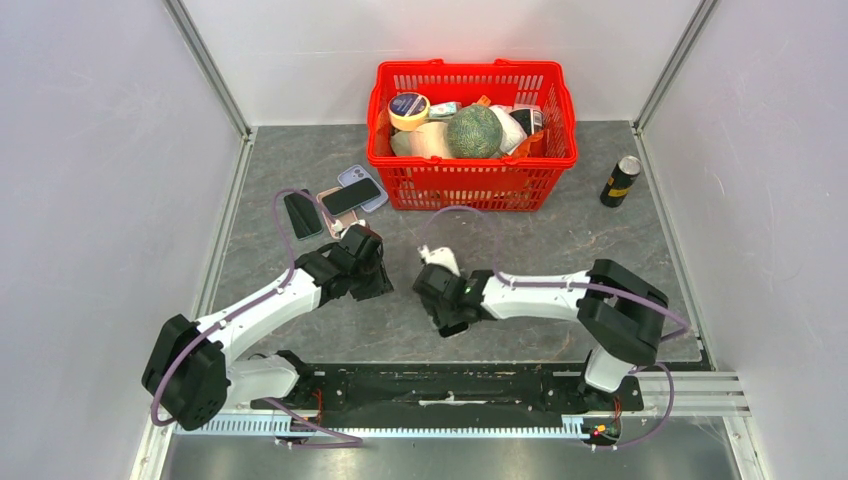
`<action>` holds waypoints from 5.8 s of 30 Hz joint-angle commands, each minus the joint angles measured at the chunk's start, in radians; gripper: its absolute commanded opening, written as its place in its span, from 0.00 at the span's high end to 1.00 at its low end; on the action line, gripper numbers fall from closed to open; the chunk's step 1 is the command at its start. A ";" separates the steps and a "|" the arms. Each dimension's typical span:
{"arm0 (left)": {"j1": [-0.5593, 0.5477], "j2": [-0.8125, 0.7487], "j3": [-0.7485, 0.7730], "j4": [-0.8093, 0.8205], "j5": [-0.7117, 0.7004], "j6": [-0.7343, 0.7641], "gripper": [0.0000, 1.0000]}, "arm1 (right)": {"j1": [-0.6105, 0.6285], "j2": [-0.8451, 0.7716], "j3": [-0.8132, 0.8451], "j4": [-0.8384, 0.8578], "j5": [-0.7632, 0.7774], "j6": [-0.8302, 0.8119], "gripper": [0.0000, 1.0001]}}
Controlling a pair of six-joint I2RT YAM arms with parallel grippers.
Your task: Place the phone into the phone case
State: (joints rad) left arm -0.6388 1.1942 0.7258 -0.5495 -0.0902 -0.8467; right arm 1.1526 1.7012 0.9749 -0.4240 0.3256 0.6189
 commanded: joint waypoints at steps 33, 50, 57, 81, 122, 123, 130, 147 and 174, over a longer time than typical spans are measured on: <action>0.007 0.005 0.060 -0.041 0.040 0.048 0.51 | -0.704 0.044 0.170 -0.129 0.031 -0.138 0.03; 0.223 0.124 0.211 -0.041 -0.105 -0.008 0.48 | -0.687 -0.427 -0.169 0.046 -0.216 -0.030 0.03; 0.410 0.286 0.342 0.003 -0.140 -0.029 0.48 | -0.685 -0.469 -0.215 0.107 -0.285 -0.020 0.03; 0.560 0.675 0.519 0.004 -0.133 0.062 0.66 | -0.685 -0.449 -0.242 0.144 -0.358 -0.015 0.03; -0.221 0.259 0.050 0.106 -0.083 -0.248 0.98 | -0.685 -0.379 -0.225 0.141 -0.347 -0.029 0.03; -0.245 0.274 0.067 0.105 -0.090 -0.250 0.98 | -0.686 -0.377 -0.225 0.142 -0.347 -0.028 0.03; -0.375 0.397 0.165 0.099 -0.105 -0.281 0.98 | -0.685 -0.367 -0.224 0.143 -0.346 -0.029 0.03; -0.398 0.387 0.266 -0.021 -0.180 -0.235 0.44 | -0.684 -0.359 -0.221 0.140 -0.353 -0.028 0.03; 0.532 0.358 0.351 0.127 -0.013 -0.056 0.34 | -0.685 -0.373 -0.225 0.141 -0.358 -0.028 0.03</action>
State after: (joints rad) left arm -0.1829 1.4521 1.0210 -0.5407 -0.1974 -0.9459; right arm 0.4629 1.3407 0.7334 -0.3073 -0.0299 0.6010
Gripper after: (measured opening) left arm 0.674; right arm 0.971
